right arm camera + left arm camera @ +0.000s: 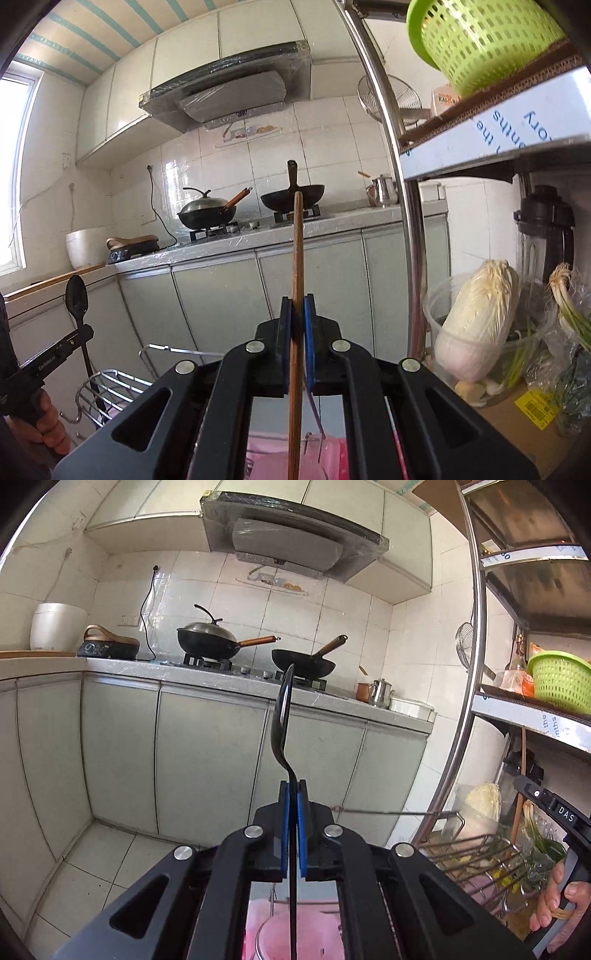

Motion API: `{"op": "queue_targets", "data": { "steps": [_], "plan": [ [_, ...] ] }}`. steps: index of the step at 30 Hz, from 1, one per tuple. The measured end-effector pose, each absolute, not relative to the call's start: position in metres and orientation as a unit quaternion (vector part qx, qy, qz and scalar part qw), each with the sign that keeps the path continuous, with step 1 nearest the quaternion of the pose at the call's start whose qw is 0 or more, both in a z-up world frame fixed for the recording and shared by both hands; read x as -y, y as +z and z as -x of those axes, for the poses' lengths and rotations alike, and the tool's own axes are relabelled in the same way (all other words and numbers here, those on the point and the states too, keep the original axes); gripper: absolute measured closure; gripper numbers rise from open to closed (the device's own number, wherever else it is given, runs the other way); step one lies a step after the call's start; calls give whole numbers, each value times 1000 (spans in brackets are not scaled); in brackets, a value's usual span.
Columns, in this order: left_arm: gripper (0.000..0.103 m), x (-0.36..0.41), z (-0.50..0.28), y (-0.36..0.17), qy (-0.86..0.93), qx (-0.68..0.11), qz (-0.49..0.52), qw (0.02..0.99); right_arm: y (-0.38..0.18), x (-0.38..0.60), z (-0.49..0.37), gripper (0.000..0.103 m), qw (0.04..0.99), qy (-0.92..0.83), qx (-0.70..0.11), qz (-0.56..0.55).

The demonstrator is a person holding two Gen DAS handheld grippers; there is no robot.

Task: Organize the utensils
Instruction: 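Lift the black spoon with the left tool while the right tool lifts the chopstick, then lower the chopstick into the pink cup with the right tool while the left tool follows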

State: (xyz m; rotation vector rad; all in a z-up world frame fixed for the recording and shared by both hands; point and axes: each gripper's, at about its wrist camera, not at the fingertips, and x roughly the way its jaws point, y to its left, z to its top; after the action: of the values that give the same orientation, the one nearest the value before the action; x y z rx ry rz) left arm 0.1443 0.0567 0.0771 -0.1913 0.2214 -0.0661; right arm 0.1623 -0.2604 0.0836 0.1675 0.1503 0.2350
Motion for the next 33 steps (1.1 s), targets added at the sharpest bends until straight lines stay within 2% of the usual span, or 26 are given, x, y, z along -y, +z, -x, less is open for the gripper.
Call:
{"op": "queue_targets", "data": {
  "steps": [14,17,18,19,23,26,33],
  "plan": [
    [100,-65,-145,37,-70,-240,119,961,45,270,-169,96,955,126,-247,-106],
    [96,-70,-152,37,-70,-267,137,951,47,269,-177,96,947,129,-275,-105],
    [88,-72,-154,36,-69,-276,144,948,46,268,-179,96,943,131,-287,-106],
    [80,-74,-155,35,-67,-283,150,945,45,268,-180,93,939,134,-297,-108],
    [80,-80,-153,36,-65,-302,161,937,47,272,-174,70,937,137,-302,-113],
    [80,-82,-146,38,-65,-308,164,935,50,276,-165,64,937,138,-302,-111],
    [80,-84,-110,48,-71,-305,169,934,53,291,-127,64,937,131,-304,-115]
  ]
}}
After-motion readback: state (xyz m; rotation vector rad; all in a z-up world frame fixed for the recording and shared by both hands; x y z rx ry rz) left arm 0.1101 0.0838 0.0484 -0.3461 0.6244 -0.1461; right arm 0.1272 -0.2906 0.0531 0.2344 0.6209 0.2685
